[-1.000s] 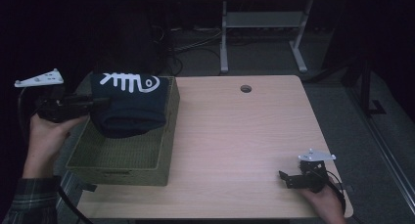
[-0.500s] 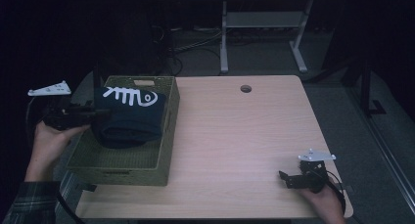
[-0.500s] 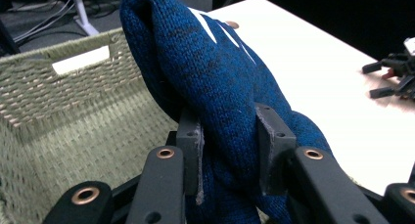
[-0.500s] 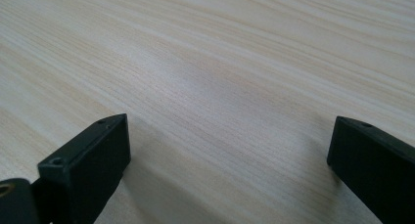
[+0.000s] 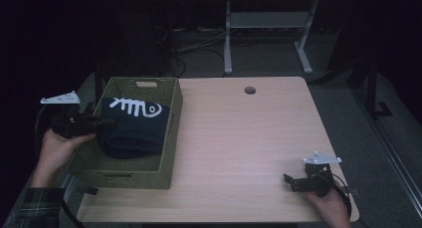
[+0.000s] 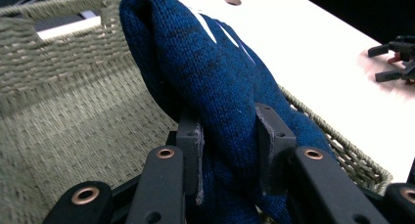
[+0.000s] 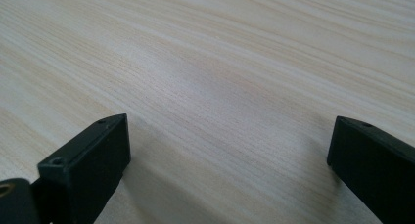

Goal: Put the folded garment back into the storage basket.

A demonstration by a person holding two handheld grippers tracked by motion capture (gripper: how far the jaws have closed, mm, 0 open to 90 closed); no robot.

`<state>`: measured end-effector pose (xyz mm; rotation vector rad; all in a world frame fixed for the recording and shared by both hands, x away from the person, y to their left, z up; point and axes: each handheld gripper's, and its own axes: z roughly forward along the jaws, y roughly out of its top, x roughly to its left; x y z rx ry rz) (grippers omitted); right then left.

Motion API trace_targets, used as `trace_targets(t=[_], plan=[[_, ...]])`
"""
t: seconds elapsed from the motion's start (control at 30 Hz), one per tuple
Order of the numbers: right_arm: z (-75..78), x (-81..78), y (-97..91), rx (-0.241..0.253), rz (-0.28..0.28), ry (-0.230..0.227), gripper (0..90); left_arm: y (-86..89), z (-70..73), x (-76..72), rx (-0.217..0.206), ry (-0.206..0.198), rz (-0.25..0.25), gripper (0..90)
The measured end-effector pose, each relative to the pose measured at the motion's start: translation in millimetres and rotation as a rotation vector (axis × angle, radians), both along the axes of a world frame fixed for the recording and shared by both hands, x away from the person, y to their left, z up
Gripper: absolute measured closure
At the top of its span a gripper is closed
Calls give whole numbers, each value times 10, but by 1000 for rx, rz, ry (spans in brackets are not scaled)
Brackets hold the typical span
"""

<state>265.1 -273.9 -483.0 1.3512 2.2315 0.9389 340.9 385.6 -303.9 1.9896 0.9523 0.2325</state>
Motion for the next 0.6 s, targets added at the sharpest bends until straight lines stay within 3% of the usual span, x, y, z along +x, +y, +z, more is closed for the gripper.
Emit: trace_targets(t=[0.3, 0.6], plan=[[0, 0, 0, 0, 0, 0, 19, -48, -171, 153, 7, 49, -39, 677], [0, 0, 0, 0, 0, 0, 19, 55, -359, 317, 28, 93, -21, 676]])
